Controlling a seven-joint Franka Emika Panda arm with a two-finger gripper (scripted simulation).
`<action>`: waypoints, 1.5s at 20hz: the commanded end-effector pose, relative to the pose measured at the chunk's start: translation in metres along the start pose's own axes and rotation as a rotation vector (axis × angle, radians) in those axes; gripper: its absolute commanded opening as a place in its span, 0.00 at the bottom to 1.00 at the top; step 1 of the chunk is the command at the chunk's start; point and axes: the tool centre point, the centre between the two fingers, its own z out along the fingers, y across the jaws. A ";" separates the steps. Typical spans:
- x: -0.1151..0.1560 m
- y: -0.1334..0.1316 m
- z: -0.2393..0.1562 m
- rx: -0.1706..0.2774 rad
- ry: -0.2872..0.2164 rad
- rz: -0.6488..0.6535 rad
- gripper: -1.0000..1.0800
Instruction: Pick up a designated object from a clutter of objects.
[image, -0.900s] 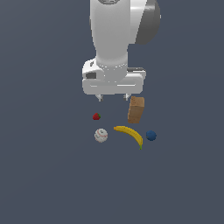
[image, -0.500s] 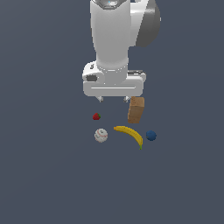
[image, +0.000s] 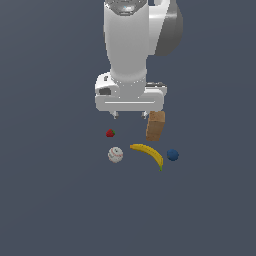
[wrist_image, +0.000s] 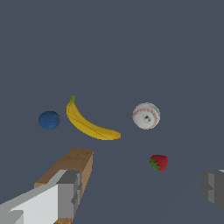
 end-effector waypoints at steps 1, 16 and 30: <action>0.000 0.002 0.003 -0.002 0.000 -0.013 0.96; -0.007 0.034 0.050 -0.028 0.005 -0.252 0.96; -0.028 0.070 0.107 -0.053 0.003 -0.579 0.96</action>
